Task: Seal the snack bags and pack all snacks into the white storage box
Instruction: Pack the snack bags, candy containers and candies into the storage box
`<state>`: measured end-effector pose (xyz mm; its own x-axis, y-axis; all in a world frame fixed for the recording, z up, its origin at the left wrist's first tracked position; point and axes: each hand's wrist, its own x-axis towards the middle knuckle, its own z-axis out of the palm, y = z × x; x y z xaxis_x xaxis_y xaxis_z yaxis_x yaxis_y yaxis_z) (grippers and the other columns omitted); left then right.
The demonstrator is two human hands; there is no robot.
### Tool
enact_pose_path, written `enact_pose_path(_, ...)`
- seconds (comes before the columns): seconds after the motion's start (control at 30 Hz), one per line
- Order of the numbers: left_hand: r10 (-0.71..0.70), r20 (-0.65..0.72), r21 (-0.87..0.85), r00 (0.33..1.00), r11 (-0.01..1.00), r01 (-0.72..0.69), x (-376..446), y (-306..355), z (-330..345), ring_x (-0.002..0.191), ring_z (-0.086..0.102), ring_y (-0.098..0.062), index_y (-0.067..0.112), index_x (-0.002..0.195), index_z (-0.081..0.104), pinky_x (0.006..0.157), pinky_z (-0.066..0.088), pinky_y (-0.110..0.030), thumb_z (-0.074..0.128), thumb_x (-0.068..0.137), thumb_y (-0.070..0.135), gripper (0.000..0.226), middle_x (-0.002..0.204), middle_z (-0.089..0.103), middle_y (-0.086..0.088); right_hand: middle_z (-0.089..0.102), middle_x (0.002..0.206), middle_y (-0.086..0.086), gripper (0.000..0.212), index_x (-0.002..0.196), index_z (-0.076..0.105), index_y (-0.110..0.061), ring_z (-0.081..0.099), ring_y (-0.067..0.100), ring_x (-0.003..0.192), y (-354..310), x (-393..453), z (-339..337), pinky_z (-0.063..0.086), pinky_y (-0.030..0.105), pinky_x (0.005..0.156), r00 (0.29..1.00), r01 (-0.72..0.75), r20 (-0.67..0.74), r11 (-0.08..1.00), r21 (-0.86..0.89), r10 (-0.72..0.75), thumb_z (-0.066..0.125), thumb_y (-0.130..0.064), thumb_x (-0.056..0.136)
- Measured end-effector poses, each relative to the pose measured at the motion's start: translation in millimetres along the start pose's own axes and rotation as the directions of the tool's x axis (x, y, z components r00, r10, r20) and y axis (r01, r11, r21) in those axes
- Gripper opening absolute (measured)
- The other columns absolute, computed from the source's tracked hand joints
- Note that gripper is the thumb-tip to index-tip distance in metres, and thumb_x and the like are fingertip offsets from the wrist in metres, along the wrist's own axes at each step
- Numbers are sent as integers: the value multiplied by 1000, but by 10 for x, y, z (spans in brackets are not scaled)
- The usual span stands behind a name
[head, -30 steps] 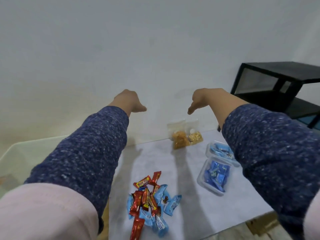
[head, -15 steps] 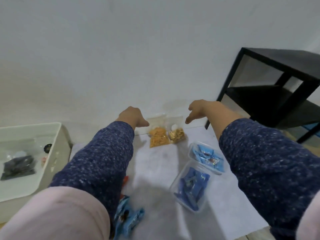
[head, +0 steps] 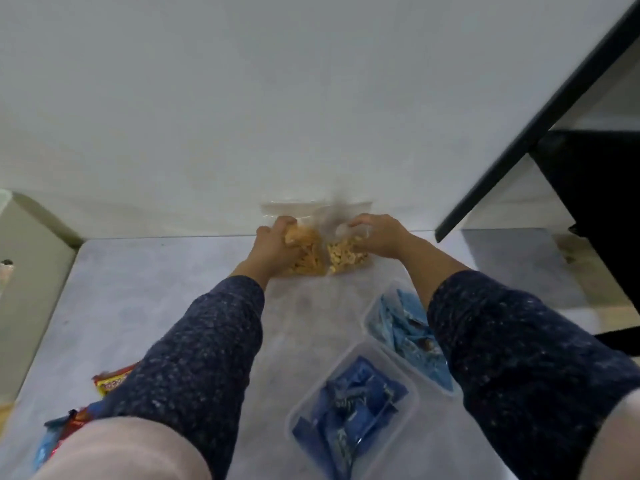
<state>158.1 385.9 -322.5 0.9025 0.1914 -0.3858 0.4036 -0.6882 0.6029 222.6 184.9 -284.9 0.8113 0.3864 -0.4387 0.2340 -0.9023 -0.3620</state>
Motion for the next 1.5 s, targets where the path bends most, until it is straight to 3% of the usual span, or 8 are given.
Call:
enact_pose_path(0.13, 9, -29, -60, 1000, 998, -11, 90, -5, 28, 86, 56, -27, 29, 126, 45, 65, 44, -21, 71, 77, 24, 55, 119, 47, -17, 57, 126, 4, 44, 120, 61, -20, 52, 20, 110, 70, 123, 62, 44, 22, 77, 995, 8, -98, 945, 328, 26, 74, -17, 78)
enact_pose_path(0.23, 4, -24, -78, 1000, 997, -6, 114, -1, 1, 84, 61, -29, 31, 114, 50, 53, 40, -19, 75, 74, 24, 48, 111, 56, -18, 56, 102, -3, 36, 110, 65, -18, 48, 15, 93, 65, 136, 45, 39, 20, 67, 994, 17, -109, 920, 391, 28, 72, -9, 76)
enact_pose_path(0.5, 55, -3, -72, 998, 996, -55, -119, 68, -356, 86, 60, -28, 23, 119, 53, 78, 50, -33, 79, 74, 18, 53, 102, 51, -6, 48, 73, -6, 36, 92, 67, -21, 52, 15, 73, -270, -13, -202, 42, 18, 56, 992, 41, -126, 892, 451, 18, 55, 9, 76)
enact_pose_path(0.7, 105, -47, -134, 993, 985, -110, -501, 15, -917, 102, 54, -25, 28, 130, 48, 92, 48, -32, 79, 75, 16, 64, 125, 48, -8, 44, 69, -5, 44, 94, 69, -25, 47, 9, 61, -856, -267, -407, 44, 19, 56, 977, 100, -213, 866, 490, 8, 54, 11, 74)
enact_pose_path(0.87, 129, -145, -182, 981, 971, -155, -993, -228, -1511, 119, 50, -29, 27, 131, 48, 97, 45, -34, 79, 74, 18, 65, 136, 46, -12, 48, 77, -5, 43, 92, 68, -25, 53, 16, 70, -1546, -616, -509, 51, 31, 71, 951, 182, -310, 841, 510, -18, 54, 12, 75)
enact_pose_path(1.03, 171, -257, -192, 951, 956, -224, -1631, -725, -2236, 123, 48, -25, 28, 130, 50, 94, 39, -28, 80, 74, 21, 63, 136, 47, -13, 49, 81, -5, 40, 96, 67, -25, 51, 13, 69, -2393, -1030, -415, 46, 23, 57, 906, 267, -422, 807, 527, -24, 54, 8, 77)
enact_pose_path(1.23, 160, -399, -179, 903, 952, -248, -2329, -1466, -3023, 119, 50, -27, 30, 127, 51, 95, 42, -32, 80, 74, 21, 62, 133, 48, -13, 51, 79, -7, 34, 91, 66, -28, 52, 10, 71, -3482, -1292, -142, 47, 28, 71, 848, 377, -528, 756, 536, -48, 55, 2, 80)
enact_pose_path(1.5, 31, -529, -244, 848, 952, -187, -2864, -2428, -3721, 119, 48, -29, 29, 124, 51, 99, 47, -45, 80, 74, 19, 59, 123, 47, -10, 49, 79, -6, 37, 88, 64, -30, 54, 18, 78, -4678, -1302, 366, 52, 34, 77, 862, 448, -478, 695, 563, -168, 53, 4, 77)
